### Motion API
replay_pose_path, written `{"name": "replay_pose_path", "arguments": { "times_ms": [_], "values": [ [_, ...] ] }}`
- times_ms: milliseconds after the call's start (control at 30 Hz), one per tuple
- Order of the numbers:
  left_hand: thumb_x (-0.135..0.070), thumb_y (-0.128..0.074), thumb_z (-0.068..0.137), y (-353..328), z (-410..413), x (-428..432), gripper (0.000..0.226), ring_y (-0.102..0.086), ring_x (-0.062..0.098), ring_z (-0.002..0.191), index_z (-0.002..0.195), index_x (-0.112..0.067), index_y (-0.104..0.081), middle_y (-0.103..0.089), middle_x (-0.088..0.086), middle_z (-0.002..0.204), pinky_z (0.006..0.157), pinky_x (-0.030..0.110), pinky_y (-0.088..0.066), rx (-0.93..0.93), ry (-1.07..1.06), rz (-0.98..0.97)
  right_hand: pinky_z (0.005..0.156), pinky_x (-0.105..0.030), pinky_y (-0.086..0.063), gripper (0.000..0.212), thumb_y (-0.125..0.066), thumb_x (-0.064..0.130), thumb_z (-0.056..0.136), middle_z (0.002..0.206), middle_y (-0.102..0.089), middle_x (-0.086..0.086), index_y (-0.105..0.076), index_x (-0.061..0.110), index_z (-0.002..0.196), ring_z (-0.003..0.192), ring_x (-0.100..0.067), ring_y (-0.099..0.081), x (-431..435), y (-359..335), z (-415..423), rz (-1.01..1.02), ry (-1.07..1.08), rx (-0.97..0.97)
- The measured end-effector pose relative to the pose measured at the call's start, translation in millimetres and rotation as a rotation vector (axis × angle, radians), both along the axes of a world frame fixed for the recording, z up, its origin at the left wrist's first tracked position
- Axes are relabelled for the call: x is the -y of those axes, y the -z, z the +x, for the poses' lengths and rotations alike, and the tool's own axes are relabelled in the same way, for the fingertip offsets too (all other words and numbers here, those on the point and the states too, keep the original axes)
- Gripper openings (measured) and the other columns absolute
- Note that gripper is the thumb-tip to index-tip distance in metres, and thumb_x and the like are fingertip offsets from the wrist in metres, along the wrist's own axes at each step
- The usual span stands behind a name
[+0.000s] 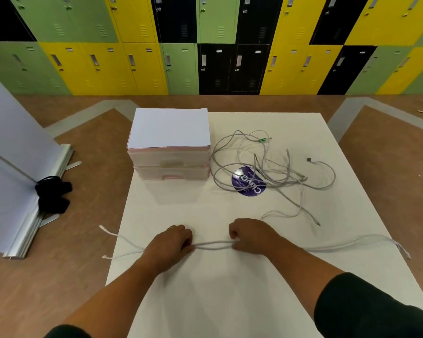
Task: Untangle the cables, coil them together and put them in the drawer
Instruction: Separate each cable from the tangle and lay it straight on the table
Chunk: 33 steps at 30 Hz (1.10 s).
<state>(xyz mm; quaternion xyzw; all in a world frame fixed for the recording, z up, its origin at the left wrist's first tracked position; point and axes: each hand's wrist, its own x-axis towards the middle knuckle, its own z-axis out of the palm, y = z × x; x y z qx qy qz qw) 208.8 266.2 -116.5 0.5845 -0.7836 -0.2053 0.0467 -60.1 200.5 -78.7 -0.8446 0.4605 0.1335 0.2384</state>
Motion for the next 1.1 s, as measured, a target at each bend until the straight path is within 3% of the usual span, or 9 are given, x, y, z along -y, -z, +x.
{"name": "replay_pose_path", "arguments": {
  "times_ms": [100,233,400,567,733,933,1033,1100],
  "values": [
    [-0.05,-0.057,0.092,-2.0,14.7,-6.1,0.024,-0.045,0.01,0.082,0.089,-0.026,-0.054,-0.05,-0.011,0.089,0.067,0.029,-0.045,0.033,-0.025,-0.021,0.073,-0.029,-0.038,0.005,-0.061,0.022,0.088,0.105,-0.063,-0.002,-0.056,0.022,0.087,0.097,-0.021,-0.059,-3.7,2.5,14.9,0.003,-0.028,-0.026],
    [-0.043,-0.059,0.092,-4.9,58.8,-15.3,0.017,-0.046,0.013,0.084,0.086,-0.027,-0.055,-0.05,-0.013,0.087,0.071,0.032,-0.044,0.047,-0.082,0.026,0.07,-0.029,-0.039,0.011,-0.061,0.017,0.086,0.102,-0.066,-0.004,-0.054,0.023,0.08,0.09,-0.021,-0.059,0.2,-1.8,14.8,0.048,-0.013,-0.059],
    [-0.039,-0.055,0.096,-9.2,96.4,-32.2,0.016,-0.043,0.013,0.081,0.084,-0.029,-0.052,-0.047,-0.013,0.083,0.069,0.031,-0.039,0.102,-0.154,0.024,0.069,-0.03,-0.045,0.008,-0.061,0.016,0.083,0.101,-0.067,-0.005,-0.056,0.022,0.08,0.088,-0.022,-0.061,1.4,-6.5,21.3,0.062,-0.02,-0.102],
    [-0.036,-0.055,0.097,-12.3,118.0,-42.1,0.011,-0.048,0.016,0.087,0.093,-0.027,-0.06,-0.05,-0.012,0.089,0.068,0.031,-0.039,0.124,-0.213,0.082,0.068,-0.029,-0.046,0.009,-0.064,0.014,0.081,0.098,-0.07,-0.005,-0.06,0.022,0.077,0.088,-0.022,-0.064,1.2,-9.8,23.8,0.088,-0.042,-0.104],
    [-0.032,-0.06,0.092,-20.9,121.9,-39.9,0.014,-0.051,0.015,0.084,0.081,-0.032,-0.053,-0.054,-0.013,0.085,0.072,0.031,-0.045,0.143,-0.205,0.175,0.073,-0.034,-0.055,0.003,-0.069,0.017,0.078,0.09,-0.072,-0.001,-0.069,0.019,0.078,0.079,-0.016,-0.063,-5.7,-10.9,23.0,0.157,-0.045,-0.093],
    [-0.059,-0.062,0.075,-35.3,122.9,-35.5,0.032,-0.054,0.009,0.08,0.082,-0.03,-0.05,-0.057,-0.014,0.086,0.069,0.026,-0.044,0.268,-0.172,0.328,0.069,-0.029,-0.051,0.01,-0.075,0.026,0.077,0.082,-0.068,0.006,-0.068,0.019,0.079,0.075,-0.012,-0.061,-5.1,-11.5,19.6,0.245,0.004,-0.061],
    [-0.086,-0.049,0.069,-48.3,111.1,-26.0,0.055,-0.054,0.007,0.084,0.086,-0.034,-0.051,-0.057,-0.016,0.09,0.073,0.027,-0.045,0.306,-0.208,0.267,0.066,-0.029,-0.056,0.019,-0.076,0.034,0.079,0.082,-0.072,0.003,-0.07,0.017,0.082,0.068,-0.011,-0.066,6.3,-15.0,11.6,0.322,0.177,0.096],
    [-0.087,-0.044,0.073,-55.7,96.2,-14.1,0.055,-0.054,0.005,0.084,0.09,-0.036,-0.054,-0.058,-0.016,0.092,0.074,0.027,-0.044,0.282,-0.24,0.242,0.069,-0.033,-0.057,0.018,-0.073,0.034,0.084,0.083,-0.071,0.002,-0.07,0.017,0.085,0.065,-0.01,-0.065,20.2,-22.3,1.8,0.249,0.242,0.186]
  ]
}}
